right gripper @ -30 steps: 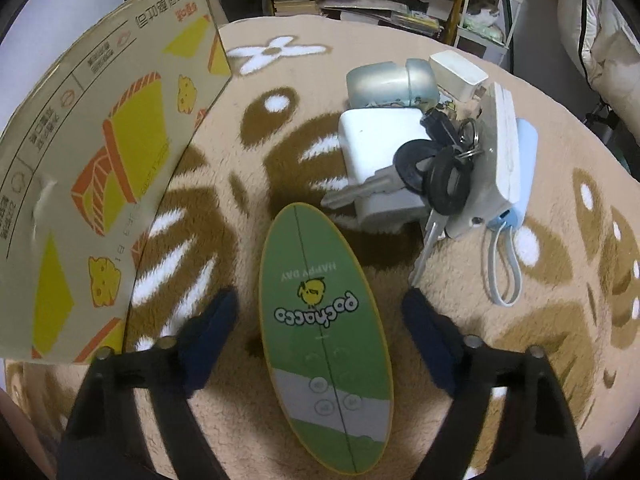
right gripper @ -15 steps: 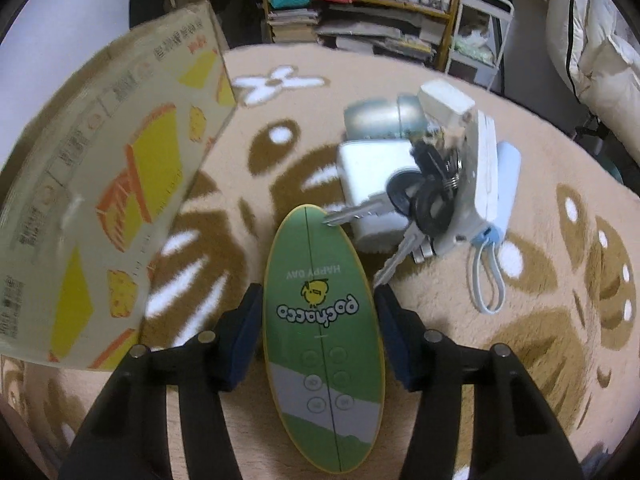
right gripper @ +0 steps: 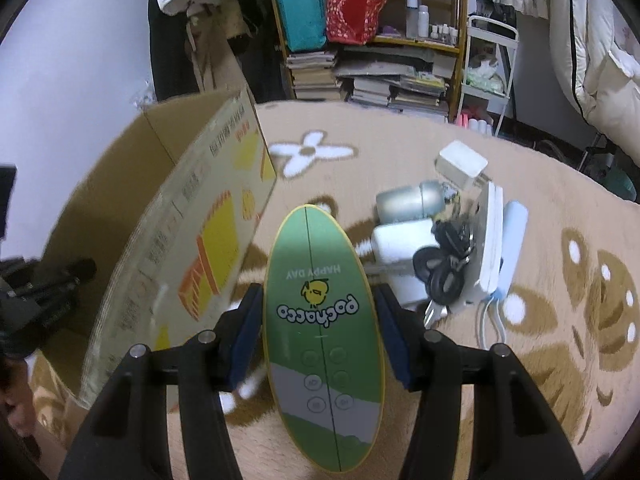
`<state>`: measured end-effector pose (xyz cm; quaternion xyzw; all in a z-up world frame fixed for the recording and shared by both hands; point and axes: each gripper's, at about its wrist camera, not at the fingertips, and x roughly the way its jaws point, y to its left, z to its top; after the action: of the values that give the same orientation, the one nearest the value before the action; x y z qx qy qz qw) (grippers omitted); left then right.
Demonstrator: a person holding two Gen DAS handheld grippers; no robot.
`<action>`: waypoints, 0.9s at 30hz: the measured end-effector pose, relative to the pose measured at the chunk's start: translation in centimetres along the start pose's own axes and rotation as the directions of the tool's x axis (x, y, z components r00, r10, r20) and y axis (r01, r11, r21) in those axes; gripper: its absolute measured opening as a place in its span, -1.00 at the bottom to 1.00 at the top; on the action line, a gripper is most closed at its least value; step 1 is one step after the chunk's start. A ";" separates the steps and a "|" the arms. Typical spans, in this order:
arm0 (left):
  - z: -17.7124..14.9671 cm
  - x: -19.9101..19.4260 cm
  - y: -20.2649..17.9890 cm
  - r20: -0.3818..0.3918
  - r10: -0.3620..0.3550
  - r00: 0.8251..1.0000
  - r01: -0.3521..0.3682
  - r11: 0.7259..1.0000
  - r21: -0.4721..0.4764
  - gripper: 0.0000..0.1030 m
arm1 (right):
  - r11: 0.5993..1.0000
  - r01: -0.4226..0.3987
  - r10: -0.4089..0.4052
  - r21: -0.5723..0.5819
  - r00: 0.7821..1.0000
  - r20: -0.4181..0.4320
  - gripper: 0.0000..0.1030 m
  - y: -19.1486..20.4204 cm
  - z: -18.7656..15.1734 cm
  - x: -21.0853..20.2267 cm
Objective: Organize rigid objects
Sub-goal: 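Carry the green board into the box and release it beside the bottle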
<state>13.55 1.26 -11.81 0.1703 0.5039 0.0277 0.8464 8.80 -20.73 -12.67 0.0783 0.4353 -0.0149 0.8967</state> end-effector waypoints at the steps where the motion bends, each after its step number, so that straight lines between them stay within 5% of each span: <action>1: 0.0 0.0 0.0 0.000 0.000 1.000 0.000 1.000 0.000 -0.51 | 1.000 -0.004 0.004 0.001 1.000 0.008 0.15 -0.1 0.2 -0.2; 27: 0.0 0.0 0.1 -0.002 -0.003 1.000 0.003 1.000 -0.002 -0.51 | 0.987 -0.160 0.162 -0.026 0.973 0.166 0.15 5.6 7.6 -4.9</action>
<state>13.58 1.40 -11.79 0.1688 0.5049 0.0272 0.8461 12.24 -16.53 -3.53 0.1065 0.3505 0.0540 0.9289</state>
